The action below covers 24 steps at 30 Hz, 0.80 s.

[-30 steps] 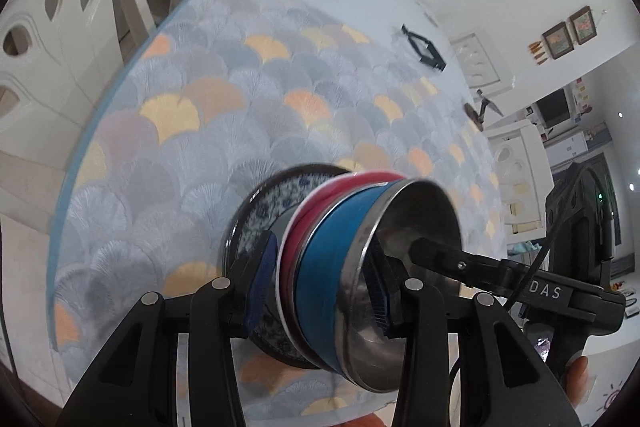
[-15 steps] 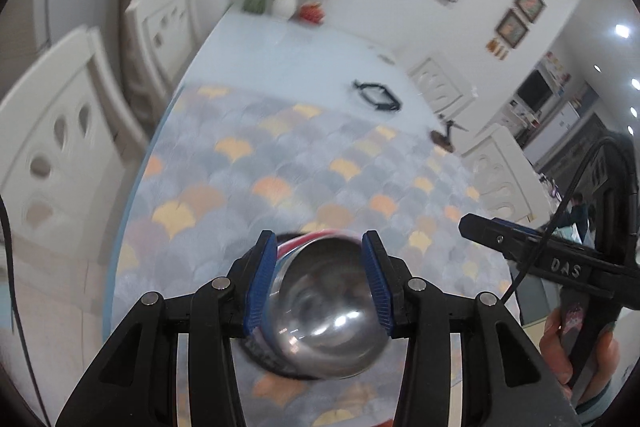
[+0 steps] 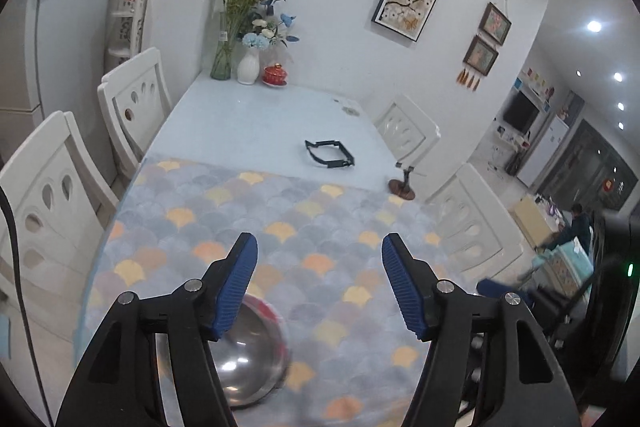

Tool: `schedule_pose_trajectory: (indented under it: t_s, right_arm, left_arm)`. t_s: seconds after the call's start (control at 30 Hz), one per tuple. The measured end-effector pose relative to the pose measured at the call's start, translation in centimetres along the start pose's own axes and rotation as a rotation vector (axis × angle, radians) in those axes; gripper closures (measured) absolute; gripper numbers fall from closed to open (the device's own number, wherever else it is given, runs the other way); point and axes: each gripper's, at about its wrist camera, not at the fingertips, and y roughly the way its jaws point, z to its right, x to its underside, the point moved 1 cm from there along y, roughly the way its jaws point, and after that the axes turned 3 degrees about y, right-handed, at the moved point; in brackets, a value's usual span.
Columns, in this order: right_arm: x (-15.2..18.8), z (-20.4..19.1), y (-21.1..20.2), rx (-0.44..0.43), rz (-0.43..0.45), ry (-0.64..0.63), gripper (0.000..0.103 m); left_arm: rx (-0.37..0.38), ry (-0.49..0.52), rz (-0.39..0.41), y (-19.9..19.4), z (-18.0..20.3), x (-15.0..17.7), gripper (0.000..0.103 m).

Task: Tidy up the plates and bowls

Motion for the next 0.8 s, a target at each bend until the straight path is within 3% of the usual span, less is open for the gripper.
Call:
schedule_pose_trajectory:
  t_s: [0.2, 0.3, 0.43, 0.67, 0.8]
  right_arm:
    - [3.5, 5.9, -3.8, -0.046, -0.002, 0.057, 0.021]
    - [5.2, 8.5, -5.3, -0.060, -0.012, 0.082, 0.021]
    - [7.1, 11.6, -7.1, -0.090, -0.017, 0.130, 0.020]
    - [10.4, 14.3, -7.8, -0.132, -0.069, 0.200, 0.018]
    - [11.6, 13.5, -8.1, -0.130, -0.086, 0.177, 0.018]
  left_arm:
    - [-0.022, 0.044, 0.014, -0.5, 7.5, 0.3, 0.040]
    - [-0.019, 0.062, 0.032, -1.5, 10.8, 1.1, 0.029]
    - [-0.023, 0.118, 0.025, -2.4, 15.0, 3.0, 0.028]
    - [-0.085, 0.116, -0.047, -2.9, 16.7, 6.3, 0.022]
    - [-0.191, 0.129, -0.066, -3.5, 16.1, 8.2, 0.022]
